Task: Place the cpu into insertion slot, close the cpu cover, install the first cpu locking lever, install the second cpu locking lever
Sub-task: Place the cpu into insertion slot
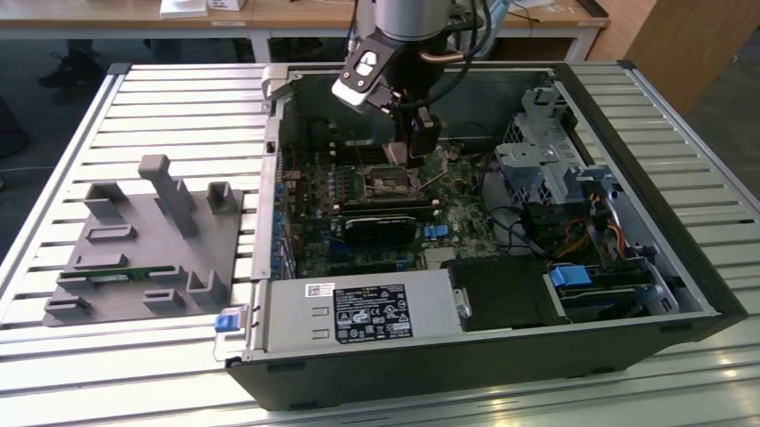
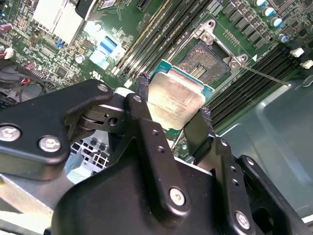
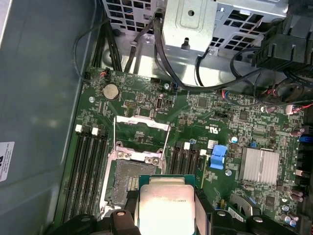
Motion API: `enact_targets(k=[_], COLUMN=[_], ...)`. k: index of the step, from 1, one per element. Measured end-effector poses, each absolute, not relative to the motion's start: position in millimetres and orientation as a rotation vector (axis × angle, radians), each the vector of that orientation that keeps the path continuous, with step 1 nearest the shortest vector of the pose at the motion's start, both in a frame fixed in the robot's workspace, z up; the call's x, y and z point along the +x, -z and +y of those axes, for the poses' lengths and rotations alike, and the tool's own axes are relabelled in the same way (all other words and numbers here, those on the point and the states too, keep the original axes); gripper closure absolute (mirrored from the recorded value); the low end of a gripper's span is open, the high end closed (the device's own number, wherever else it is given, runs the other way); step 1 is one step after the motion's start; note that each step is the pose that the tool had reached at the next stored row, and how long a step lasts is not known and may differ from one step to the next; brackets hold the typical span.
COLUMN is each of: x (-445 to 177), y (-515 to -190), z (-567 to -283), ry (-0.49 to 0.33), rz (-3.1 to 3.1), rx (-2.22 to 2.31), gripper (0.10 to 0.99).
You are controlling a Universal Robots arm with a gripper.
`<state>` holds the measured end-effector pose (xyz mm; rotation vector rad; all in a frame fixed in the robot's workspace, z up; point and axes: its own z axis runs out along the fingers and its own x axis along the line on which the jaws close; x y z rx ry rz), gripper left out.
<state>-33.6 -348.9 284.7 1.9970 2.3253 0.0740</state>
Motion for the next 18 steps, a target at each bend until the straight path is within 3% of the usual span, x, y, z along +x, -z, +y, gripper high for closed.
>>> enact_targets(k=[18], x=[-33.6], y=[-278.0], z=[-348.9], ry=[-0.074], rz=[2.325], rx=[1.997], gripper=[0.549])
